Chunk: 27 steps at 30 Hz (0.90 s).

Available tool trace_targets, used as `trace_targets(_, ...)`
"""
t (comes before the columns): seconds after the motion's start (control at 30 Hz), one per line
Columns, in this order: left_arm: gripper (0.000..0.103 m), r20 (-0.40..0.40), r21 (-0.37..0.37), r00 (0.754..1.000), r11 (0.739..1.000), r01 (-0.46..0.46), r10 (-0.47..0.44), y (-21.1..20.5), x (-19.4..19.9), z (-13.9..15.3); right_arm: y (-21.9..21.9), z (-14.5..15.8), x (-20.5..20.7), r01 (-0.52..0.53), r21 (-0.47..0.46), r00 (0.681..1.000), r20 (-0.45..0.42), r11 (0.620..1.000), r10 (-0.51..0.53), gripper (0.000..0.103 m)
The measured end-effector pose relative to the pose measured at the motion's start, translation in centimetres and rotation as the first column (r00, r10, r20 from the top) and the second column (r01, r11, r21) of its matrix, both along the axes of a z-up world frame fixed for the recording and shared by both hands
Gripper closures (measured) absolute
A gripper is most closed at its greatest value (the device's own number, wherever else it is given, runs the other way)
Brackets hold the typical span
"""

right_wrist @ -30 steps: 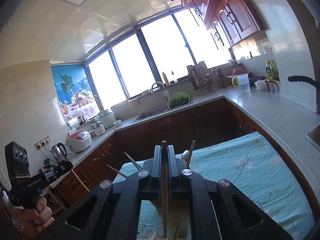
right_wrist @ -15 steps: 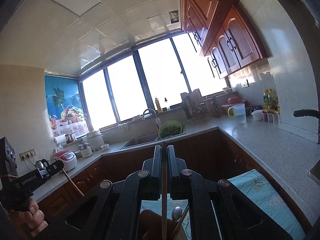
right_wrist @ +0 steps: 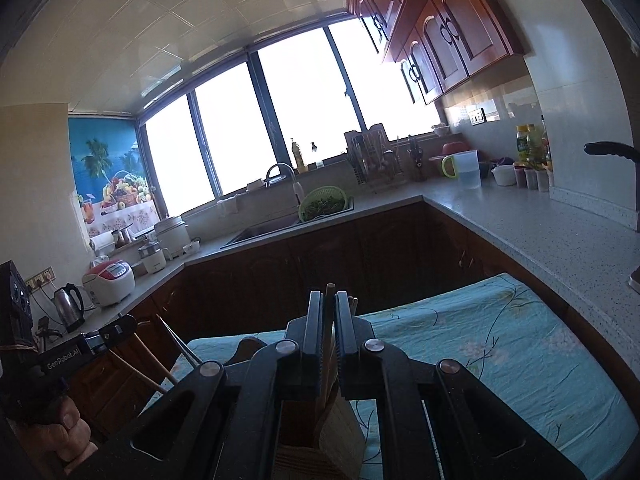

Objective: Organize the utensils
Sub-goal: 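Lower both chopsticks into the holder and open both tools, then move both open tools back over the last wooden chopsticks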

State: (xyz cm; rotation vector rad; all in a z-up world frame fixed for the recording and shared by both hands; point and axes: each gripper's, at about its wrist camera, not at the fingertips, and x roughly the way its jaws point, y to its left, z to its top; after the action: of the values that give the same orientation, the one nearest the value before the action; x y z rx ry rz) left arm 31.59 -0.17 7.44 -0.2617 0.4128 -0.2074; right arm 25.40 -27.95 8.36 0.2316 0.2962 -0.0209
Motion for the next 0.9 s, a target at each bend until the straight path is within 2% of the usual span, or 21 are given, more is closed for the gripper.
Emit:
trace_targets(0.07,0.098,0.011,0.028,1.0,1.0,-0.003,0.003,0.1,0.1,0.5,0.1,-0.3,0.1,-0.009,-0.001,1.0,-0.021,1.0,0.009,0.098)
trace_targets(0.23,0.098,0.003,0.032,1.0,0.999,0.004,-0.004,1.0,0.2,2.4,-0.1,0.0,0.1,-0.013,-0.001,0.999,-0.038,1.0,0.012,0.098)
trace_targets(0.4,0.098,0.001,0.033,1.0,0.999,0.005,-0.005,1.2,0.1,2.6,-0.2,0.1,0.3,-0.014,0.001,0.999,-0.049,1.0,0.014,0.097)
trace_targets(0.43,0.098,-0.008,0.037,1.0,0.999,0.012,-0.011,1.1,0.2,2.7,-0.2,0.1,0.4,-0.013,0.004,0.998,-0.054,1.0,0.013,0.093)
trace_targets(0.5,0.092,-0.026,0.042,0.999,0.999,0.024,-0.023,1.7,-0.4,2.3,-0.3,0.1,0.4,-0.021,0.018,0.998,-0.054,1.0,0.022,0.092)
trace_targets(0.57,0.07,-0.022,0.042,1.0,0.999,0.018,-0.017,2.0,-0.8,2.5,-0.3,0.3,0.1,-0.021,0.025,0.999,-0.044,0.999,0.022,0.079)
trace_targets(0.63,0.062,0.003,0.032,1.0,0.999,0.016,-0.016,2.3,-1.4,3.1,-0.5,0.9,-0.7,-0.021,0.034,1.0,-0.015,0.999,0.021,0.054)
trace_targets(0.7,0.058,0.014,0.025,1.0,1.0,0.017,-0.017,2.5,-1.9,3.6,-0.6,1.6,-1.5,-0.025,0.047,1.0,0.016,0.999,0.024,0.05)
trace_targets(0.73,0.052,0.02,0.022,1.0,1.0,0.015,-0.015,2.6,-2.3,3.6,-0.8,2.0,-2.0,-0.027,0.052,0.999,0.03,0.998,0.025,0.047)
trace_targets(0.77,0.047,0.031,0.017,0.999,1.0,0.013,-0.013,2.7,-2.8,3.8,-0.9,2.3,-2.5,-0.027,0.059,0.999,0.043,0.998,0.025,0.037)
trace_targets(0.8,0.044,0.038,0.011,0.999,1.0,0.009,-0.009,2.8,-3.5,3.8,-1.1,2.6,-3.1,-0.025,0.065,0.998,0.055,0.998,0.022,0.023)
trace_targets(0.83,0.033,0.043,0.006,0.999,1.0,0.003,-0.003,3.0,-4.1,4.1,-1.2,2.9,-3.7,-0.026,0.07,0.997,0.068,0.997,0.021,0.012)
trace_targets(0.87,0.025,0.051,0.0,0.999,1.0,-0.004,0.004,3.2,-4.8,4.1,-1.3,3.1,-4.4,-0.025,0.071,0.996,0.081,0.997,0.019,0.01)
trace_targets(0.9,0.024,0.061,-0.008,0.998,1.0,-0.01,0.01,3.4,-5.8,3.9,-1.3,3.2,-5.1,-0.023,0.069,0.996,0.09,0.997,0.017,0.007)
